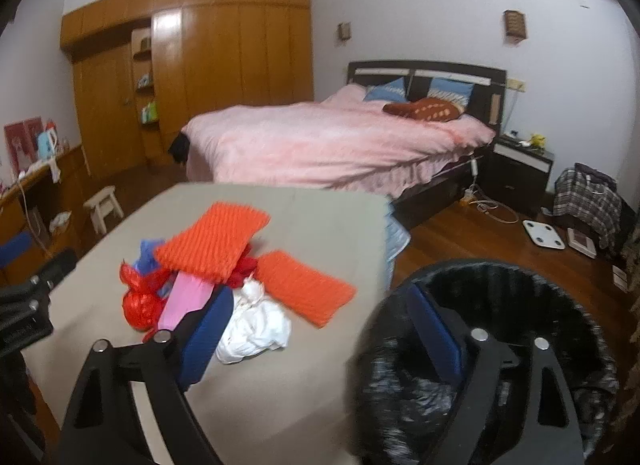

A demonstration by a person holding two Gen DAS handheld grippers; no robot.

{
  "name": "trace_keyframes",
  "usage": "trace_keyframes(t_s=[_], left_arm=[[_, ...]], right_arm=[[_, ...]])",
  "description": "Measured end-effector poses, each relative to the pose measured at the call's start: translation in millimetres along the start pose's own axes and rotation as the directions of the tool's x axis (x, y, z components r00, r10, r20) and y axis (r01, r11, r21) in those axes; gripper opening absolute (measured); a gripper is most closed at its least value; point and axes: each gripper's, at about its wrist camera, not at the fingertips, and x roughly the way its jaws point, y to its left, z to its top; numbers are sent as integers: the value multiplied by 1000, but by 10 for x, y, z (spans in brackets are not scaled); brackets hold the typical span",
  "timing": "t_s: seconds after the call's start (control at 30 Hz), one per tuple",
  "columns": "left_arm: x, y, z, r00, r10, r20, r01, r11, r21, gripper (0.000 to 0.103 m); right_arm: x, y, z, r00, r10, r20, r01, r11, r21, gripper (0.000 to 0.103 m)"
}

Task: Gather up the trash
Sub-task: 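Grasp the red plastic bag with the left tool while the right tool grasps white tissue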

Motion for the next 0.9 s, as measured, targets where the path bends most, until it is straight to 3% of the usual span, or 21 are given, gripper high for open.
trace_keyframes(t_s=[0.4, 0.53, 0.63, 0.9], left_arm=[[484, 32, -201, 997, -23, -73, 22, 999, -23, 92], [585, 44, -262, 994, -46, -100, 43, 998, -37, 84], [652, 23, -312, 991, -47, -124, 42, 998, -41, 83], [760, -61, -382, 985, -57, -160, 55, 998, -19, 81]], right_arm=[[709, 314, -274, 992, 56, -117, -62, 997, -46, 78], [875, 392, -344, 979, 93, -184, -106, 992, -63, 66], [940, 449, -415, 961, 144, -237, -166, 983, -75, 48], [876, 383, -425, 954, 179, -240, -194, 980, -42, 34]])
